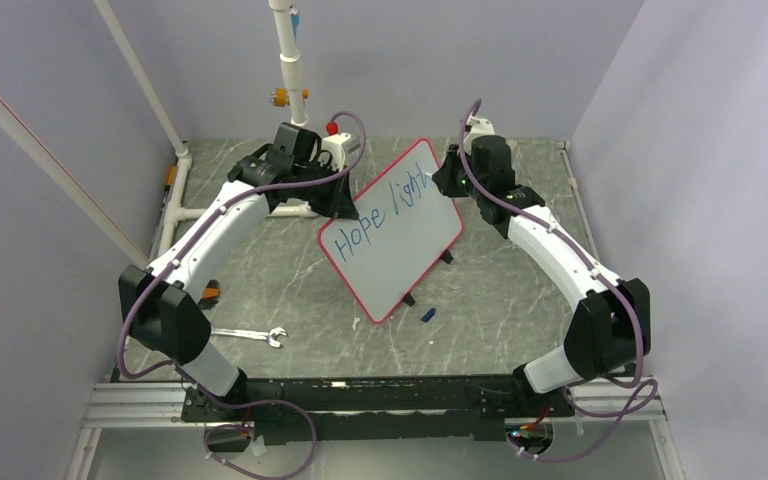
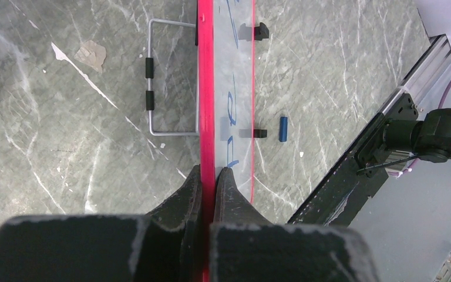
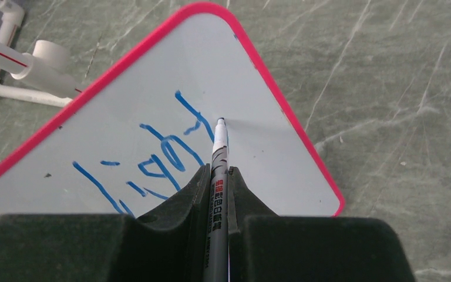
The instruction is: Write a sentence on the whiteboard
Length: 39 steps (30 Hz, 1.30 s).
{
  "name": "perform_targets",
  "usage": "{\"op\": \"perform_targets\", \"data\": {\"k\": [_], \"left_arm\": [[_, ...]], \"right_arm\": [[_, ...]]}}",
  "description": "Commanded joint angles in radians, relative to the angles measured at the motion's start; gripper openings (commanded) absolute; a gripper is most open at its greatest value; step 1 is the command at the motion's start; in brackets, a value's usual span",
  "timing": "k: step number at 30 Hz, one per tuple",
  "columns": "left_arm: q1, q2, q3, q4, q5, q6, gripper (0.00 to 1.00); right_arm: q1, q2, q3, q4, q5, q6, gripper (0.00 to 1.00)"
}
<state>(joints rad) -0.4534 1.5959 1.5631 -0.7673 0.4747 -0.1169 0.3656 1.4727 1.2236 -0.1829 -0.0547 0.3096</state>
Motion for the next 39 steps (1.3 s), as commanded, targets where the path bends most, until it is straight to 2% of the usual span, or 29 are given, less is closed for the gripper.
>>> {"op": "perform_targets", "data": {"k": [1,11,24,39], "left_arm": [[-0.006,0.012,-0.009,-0.008,-0.156,0.149,0.00],[-0.006,0.012,-0.008,-0.007,-0.157,0.151,0.00],[-0.006,0.007,-0.011,-0.007,-0.155,0.149,0.00],[-0.007,0.009,-0.011,-0.008,-0.156,0.148,0.00]], "right_arm": [[0.007,-0.010,0.055,0.005,0.024,-0.018,0.00],[0.007,-0.099,-0.022,0.038,0.089,-0.001,0.00],[-0.009,-0.031,0.051,0.046,0.108,-0.006,0.00],[-0.033,0.025,0.092,0.062,0.059,0.003,0.00]]}}
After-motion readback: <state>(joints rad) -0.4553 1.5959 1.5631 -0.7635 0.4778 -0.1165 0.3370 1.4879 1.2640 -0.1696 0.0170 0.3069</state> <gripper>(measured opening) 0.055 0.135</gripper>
